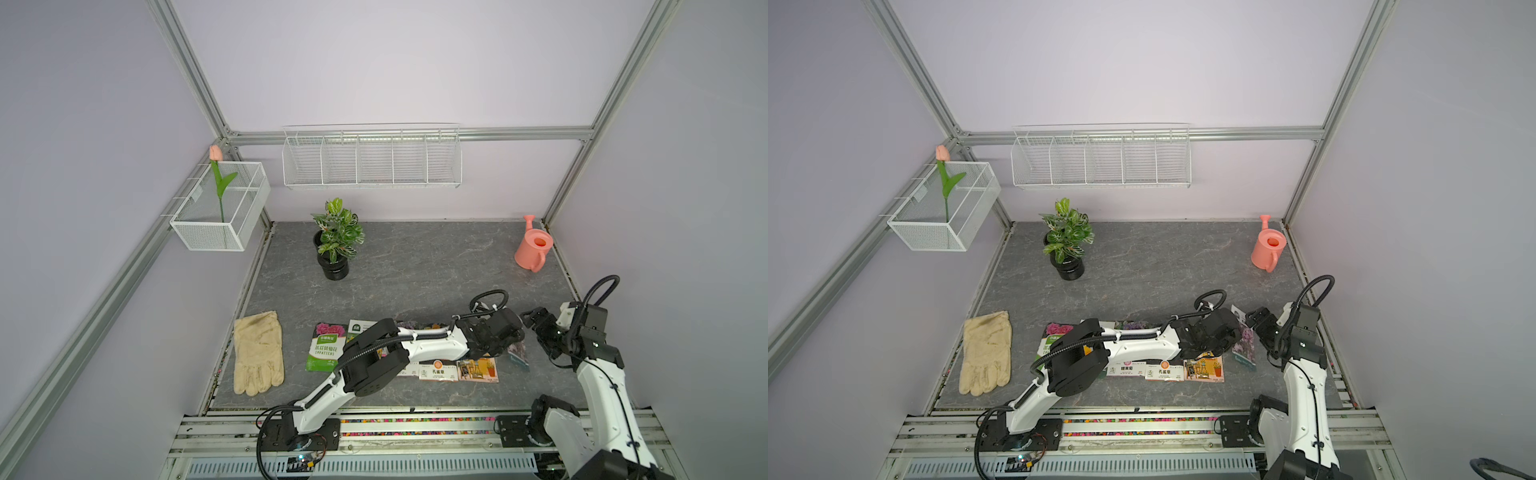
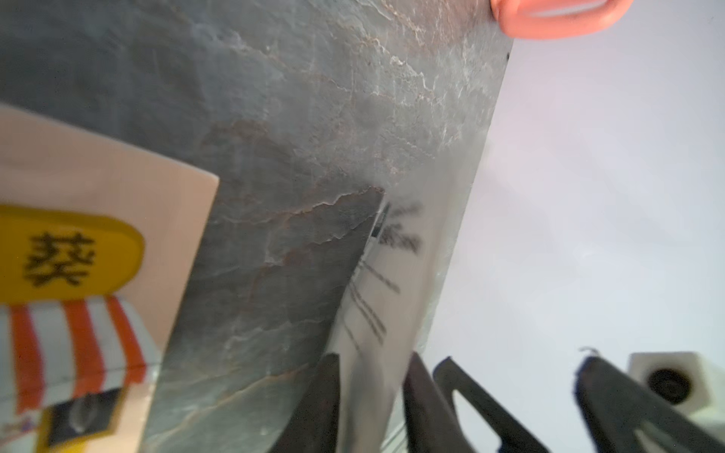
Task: Arrange the seed packets in a row
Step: Place the seed packet at the center of the board.
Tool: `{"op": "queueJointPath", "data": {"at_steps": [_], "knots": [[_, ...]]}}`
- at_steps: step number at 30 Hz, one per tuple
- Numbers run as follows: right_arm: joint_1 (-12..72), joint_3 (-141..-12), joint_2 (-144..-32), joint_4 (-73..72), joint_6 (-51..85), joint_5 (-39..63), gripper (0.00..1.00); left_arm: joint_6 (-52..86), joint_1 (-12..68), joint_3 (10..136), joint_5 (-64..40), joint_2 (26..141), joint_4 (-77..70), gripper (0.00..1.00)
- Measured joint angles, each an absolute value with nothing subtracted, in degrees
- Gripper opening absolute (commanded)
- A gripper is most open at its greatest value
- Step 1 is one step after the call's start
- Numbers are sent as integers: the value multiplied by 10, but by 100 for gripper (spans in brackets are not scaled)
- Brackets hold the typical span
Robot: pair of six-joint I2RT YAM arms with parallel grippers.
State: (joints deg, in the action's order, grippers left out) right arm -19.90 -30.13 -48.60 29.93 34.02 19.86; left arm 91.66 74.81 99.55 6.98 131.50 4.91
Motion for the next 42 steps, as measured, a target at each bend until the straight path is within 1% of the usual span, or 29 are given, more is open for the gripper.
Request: {"op": "queueJointPath", "data": {"at_steps": [2,10,15,21,29,33,37,42], "knots": [[-199,-301,-494,289,340,203,88,920,751,995,69,1315,51,49],[-204,-292,-533,254,340,206,88,926,758,989,60,1309,69,49],[-223,-288,-561,243,333,206,88,923,759,948,65,1261,106,51],[-249,-288,-582,239,317,204,88,887,748,862,100,1143,114,53],[-254,-271,-626,218,297,202,88,747,722,775,148,996,90,54],[-254,-271,-655,206,293,201,89,679,701,694,158,914,86,54],[-254,-271,-657,203,286,189,88,606,688,613,212,813,106,54],[-254,-272,-662,203,281,177,88,538,690,552,295,694,117,60]]}}
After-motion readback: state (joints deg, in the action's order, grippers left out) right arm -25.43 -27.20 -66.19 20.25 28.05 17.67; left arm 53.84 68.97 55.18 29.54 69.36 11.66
